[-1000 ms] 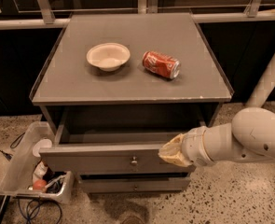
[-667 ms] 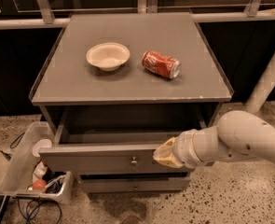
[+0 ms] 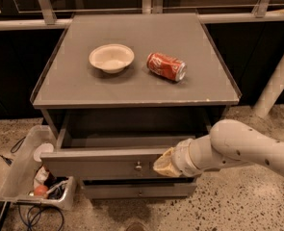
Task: Close top drawer
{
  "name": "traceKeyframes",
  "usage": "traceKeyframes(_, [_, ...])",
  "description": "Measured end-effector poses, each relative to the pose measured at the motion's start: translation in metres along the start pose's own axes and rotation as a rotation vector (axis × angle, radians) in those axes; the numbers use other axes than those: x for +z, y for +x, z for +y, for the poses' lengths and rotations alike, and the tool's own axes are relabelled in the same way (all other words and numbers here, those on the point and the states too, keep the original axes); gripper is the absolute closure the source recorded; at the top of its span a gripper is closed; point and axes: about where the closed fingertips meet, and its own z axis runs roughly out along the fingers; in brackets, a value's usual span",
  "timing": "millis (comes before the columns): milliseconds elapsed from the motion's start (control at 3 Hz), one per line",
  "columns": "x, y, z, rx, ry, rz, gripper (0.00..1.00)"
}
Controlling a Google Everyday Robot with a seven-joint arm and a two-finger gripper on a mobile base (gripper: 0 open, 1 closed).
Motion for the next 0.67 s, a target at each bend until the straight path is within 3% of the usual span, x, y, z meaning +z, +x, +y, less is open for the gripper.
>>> traceKeyframes(667, [0.0000, 0.0000, 0.0000, 0.000, 0.000, 0.000, 0.36])
